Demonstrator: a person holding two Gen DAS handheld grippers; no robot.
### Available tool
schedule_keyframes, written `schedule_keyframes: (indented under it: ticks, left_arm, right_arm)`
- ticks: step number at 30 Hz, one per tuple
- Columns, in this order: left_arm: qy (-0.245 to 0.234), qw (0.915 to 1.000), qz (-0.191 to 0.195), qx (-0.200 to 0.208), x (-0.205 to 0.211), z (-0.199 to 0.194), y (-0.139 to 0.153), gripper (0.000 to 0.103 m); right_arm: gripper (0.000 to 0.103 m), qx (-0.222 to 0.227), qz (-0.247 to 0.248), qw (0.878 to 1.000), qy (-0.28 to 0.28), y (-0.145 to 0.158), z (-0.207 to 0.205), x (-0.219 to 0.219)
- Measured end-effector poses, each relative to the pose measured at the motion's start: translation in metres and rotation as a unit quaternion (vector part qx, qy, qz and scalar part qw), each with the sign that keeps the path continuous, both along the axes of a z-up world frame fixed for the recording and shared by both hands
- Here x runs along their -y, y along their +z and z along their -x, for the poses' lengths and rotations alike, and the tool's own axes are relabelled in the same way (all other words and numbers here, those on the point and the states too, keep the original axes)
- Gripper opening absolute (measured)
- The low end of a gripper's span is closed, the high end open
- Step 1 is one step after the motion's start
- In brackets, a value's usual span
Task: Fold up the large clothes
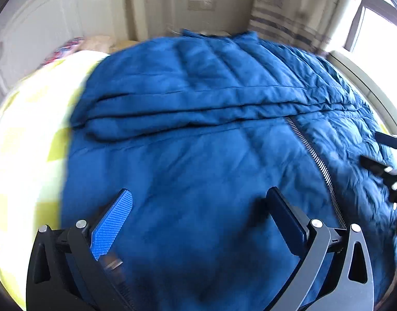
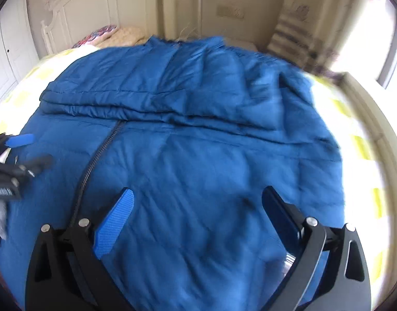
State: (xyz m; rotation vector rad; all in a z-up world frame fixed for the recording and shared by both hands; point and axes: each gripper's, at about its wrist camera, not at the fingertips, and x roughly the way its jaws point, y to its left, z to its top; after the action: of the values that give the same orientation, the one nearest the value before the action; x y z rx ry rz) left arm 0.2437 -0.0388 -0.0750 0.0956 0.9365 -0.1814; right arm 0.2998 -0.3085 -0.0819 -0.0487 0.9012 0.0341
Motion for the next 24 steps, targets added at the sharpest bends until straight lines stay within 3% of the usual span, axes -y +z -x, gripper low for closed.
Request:
schedule_keyframes:
  ticks: [2,4,6,7,10,13,16,18,24]
  left_arm:
    - [0.02,0.9998,0.0,-0.005,-0.018,0.018,-0.008,0.099]
    - [0.025,0.9992,0.03,-0.007,-0.035,0.029,-0.011,0.099]
    - [0.027,0.9985,0.048,-0.004,-0.045,0.033,-0.012,0.099]
    - [0.027,0.9984,0.049,-0.004,-0.046,0.033,-0.012,0.099]
    - [0.041,0.9989,0.017,0.015,-0.039,0.049,-0.001,0.099]
    - [-0.015,0.9986,0.033,0.037,-0.02,0.088,0.012,0.099]
    - [-0.058,0.9978,-0.012,0.032,0.005,0.115,-0.003,0.099]
    - [-0.058,0.9972,-0.032,0.035,0.011,0.121,-0.016,0.099]
    - [-0.041,0.9988,-0.02,0.02,0.005,0.129,-0.008,0.099]
  right_arm:
    - [0.1,0.003,0.005,1.0,-0.022,-0.001,0.019,0.019]
    - [0.1,-0.024,0.008,0.999,-0.045,-0.017,0.03,0.04]
    - [0.1,-0.015,-0.034,0.998,-0.042,-0.02,0.042,0.056]
    - [0.1,-0.017,-0.032,0.998,-0.05,-0.017,0.045,0.058]
    - [0.1,-0.009,-0.014,0.998,-0.053,-0.005,0.061,0.05]
    - [0.1,0.005,-0.021,1.0,0.003,0.003,0.089,0.025]
    - [0.1,-0.008,0.02,0.998,0.059,-0.012,0.114,-0.006]
    - [0.1,0.023,0.036,0.997,0.058,-0.019,0.126,-0.014]
    - [0.1,0.02,0.01,0.999,0.037,-0.002,0.146,-0.009]
